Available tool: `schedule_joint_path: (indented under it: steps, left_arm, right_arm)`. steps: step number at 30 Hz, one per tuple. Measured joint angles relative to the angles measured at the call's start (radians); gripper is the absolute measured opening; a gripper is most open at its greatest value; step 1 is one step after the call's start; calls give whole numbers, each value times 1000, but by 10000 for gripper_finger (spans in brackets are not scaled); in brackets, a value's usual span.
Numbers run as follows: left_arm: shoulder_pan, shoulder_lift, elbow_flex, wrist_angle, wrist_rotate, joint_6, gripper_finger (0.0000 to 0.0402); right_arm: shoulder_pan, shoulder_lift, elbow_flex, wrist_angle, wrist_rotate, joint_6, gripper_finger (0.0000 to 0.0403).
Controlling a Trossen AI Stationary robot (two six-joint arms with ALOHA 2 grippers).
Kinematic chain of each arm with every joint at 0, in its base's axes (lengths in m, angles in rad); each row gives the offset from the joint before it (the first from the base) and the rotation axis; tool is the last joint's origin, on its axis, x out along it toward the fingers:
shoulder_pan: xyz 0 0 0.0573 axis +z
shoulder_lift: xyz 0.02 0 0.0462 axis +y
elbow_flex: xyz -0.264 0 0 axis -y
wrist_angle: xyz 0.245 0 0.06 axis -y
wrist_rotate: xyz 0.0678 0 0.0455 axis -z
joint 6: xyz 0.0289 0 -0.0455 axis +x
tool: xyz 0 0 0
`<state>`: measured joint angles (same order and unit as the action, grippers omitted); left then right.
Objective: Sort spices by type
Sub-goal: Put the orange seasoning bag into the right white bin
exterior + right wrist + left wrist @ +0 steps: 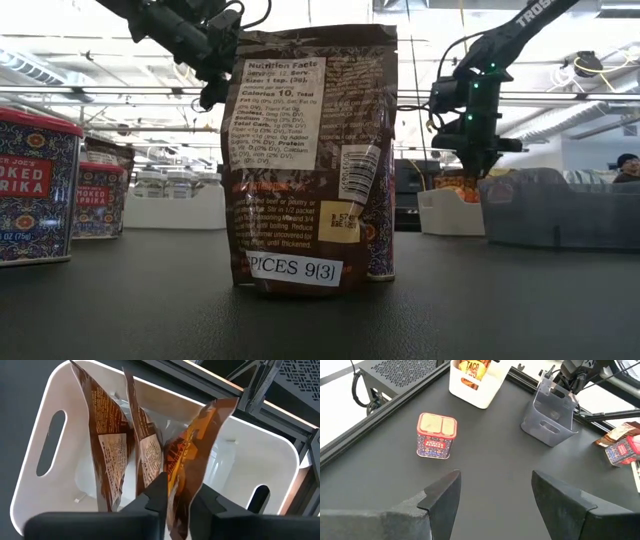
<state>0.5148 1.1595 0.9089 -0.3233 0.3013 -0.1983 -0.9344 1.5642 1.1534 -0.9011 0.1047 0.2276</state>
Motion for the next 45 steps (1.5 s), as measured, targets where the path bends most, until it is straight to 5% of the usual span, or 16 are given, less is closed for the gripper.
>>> schedule_joint_path:
  steps: [10,23,33,40,45]
  left_arm:
    - [0,0,0,0,9,-5,247]
    - [0,-9,0,-9,53,-6,247]
    - [-39,-115,73,-288,86,-61,247]
    - [-130,-133,134,-622,-59,-104,247]
    - [-167,-132,130,-686,-126,-107,247]
  right_arm:
    - [0,0,75,-103,-1,21,126]
    - [29,-1,363,-199,-2,10,134]
    - [247,-3,439,-103,-213,-40,135]
    - [432,-2,439,-68,-329,-53,135]
    - [561,-2,439,-98,-464,-15,135]
